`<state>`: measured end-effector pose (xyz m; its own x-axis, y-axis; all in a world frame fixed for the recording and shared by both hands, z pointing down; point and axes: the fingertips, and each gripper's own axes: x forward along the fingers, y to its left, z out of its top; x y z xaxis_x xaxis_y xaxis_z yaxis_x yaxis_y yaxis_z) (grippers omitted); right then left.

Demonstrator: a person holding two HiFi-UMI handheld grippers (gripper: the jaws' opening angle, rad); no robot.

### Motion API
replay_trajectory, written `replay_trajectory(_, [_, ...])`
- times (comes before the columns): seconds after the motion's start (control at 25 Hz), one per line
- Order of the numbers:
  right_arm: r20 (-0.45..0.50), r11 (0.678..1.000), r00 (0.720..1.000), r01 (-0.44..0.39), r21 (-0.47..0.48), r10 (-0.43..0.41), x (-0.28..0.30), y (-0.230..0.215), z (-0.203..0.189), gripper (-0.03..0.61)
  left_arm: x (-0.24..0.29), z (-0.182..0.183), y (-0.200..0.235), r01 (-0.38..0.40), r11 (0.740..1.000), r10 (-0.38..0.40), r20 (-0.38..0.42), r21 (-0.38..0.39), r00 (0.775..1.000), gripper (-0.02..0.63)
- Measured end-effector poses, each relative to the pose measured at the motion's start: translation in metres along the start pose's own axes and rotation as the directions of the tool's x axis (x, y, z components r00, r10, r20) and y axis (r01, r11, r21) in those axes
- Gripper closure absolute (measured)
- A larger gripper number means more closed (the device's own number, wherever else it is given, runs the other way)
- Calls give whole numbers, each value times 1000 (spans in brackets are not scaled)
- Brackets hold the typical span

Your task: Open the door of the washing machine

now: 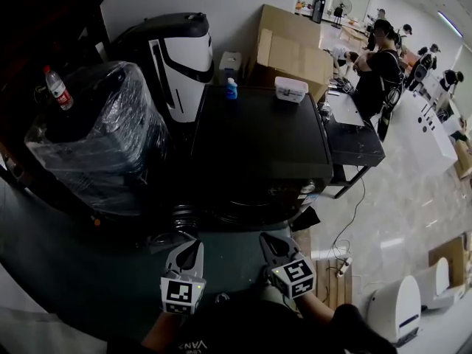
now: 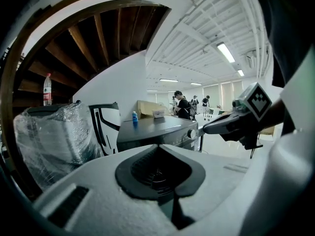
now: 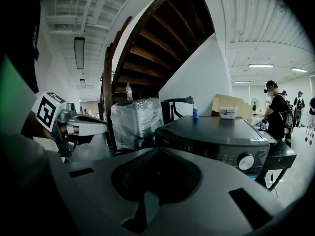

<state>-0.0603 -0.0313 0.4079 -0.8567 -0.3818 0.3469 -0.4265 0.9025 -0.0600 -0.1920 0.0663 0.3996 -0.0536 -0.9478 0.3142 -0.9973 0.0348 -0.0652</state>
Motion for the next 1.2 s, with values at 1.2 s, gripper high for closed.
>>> replay_trajectory(1.2, [-43,951,961,-276,-137,272,45,-56,28,574,40,23,-17,-290,953,291,1,-86,957,597])
